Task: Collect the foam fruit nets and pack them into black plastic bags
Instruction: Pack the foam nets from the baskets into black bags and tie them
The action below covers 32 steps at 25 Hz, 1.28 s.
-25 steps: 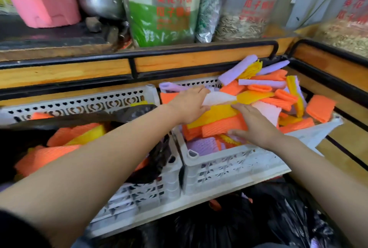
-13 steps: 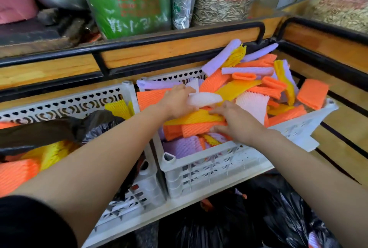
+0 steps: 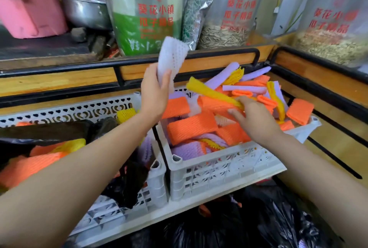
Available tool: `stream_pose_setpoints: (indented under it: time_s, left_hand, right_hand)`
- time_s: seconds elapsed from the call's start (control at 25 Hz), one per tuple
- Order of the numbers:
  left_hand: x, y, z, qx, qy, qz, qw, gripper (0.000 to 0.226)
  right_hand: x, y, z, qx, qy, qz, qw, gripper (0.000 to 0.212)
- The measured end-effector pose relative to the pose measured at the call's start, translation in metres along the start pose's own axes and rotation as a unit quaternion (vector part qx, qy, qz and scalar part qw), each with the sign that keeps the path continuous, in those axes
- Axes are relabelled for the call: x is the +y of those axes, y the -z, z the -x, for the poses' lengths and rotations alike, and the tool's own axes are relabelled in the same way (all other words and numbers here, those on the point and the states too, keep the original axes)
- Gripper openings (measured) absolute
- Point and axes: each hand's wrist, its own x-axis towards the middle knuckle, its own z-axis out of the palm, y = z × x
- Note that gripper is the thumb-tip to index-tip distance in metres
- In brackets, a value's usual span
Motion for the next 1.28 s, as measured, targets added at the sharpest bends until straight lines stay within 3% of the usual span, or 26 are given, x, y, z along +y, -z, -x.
stream_pose_setpoints:
  time_s: [0.08, 0.24, 0.36, 0.48, 0.6, 0.68, 0.8, 0.88, 1.0, 1.08, 1.28]
  left_hand:
    - [0.005, 0.016, 0.000, 0.005, 0.038, 0.017, 0.999, 0.025]
    - [0.011, 0.034, 0.024, -0.069, 0.101, 0.095, 0.988, 0.015]
    - [0.012, 0.040, 0.048, -0.100, 0.128, 0.144, 0.976, 0.009]
    - [0.020, 0.056, 0.062, -0.149, 0.177, 0.226, 0.946, 0.025]
    - [0.029, 0.076, 0.067, -0.235, 0.193, 0.340, 0.890, 0.046]
    - [0.033, 0.085, 0.070, -0.244, 0.154, 0.339, 0.895, 0.038]
    - [0.033, 0.092, 0.068, -0.170, 0.152, 0.297, 0.927, 0.021]
    - [0.025, 0.099, 0.061, -0.123, 0.162, 0.246, 0.948, 0.026]
    - [0.008, 0.109, 0.051, -0.082, 0.173, 0.190, 0.963, 0.048]
    - [0.003, 0.114, 0.048, -0.078, 0.167, 0.189, 0.964, 0.050]
    - [-0.013, 0.117, 0.042, -0.089, 0.180, 0.181, 0.963, 0.047]
  right_hand:
    - [-0.015, 0.012, -0.002, 0.046, -0.013, 0.001, 0.999, 0.031]
    - [-0.065, 0.017, 0.001, 0.102, -0.035, -0.046, 0.993, 0.039]
    - [-0.107, 0.003, 0.014, 0.101, 0.010, -0.082, 0.991, 0.036]
    - [-0.133, -0.011, 0.031, 0.035, 0.049, -0.047, 0.997, 0.030]
    - [-0.146, -0.008, 0.038, 0.052, 0.107, -0.023, 0.993, 0.019]
    - [-0.153, -0.004, 0.038, 0.056, 0.139, -0.069, 0.986, 0.016]
    - [-0.162, -0.001, 0.038, 0.005, 0.141, -0.231, 0.963, 0.018]
    - [-0.161, 0.000, 0.033, -0.017, 0.132, -0.266, 0.955, 0.025]
    - [-0.126, -0.014, 0.012, -0.017, 0.121, -0.127, 0.984, 0.025]
    - [-0.092, -0.032, -0.001, -0.053, 0.080, -0.018, 0.995, 0.029]
    - [-0.049, -0.076, -0.015, -0.206, -0.011, 0.052, 0.977, 0.055]
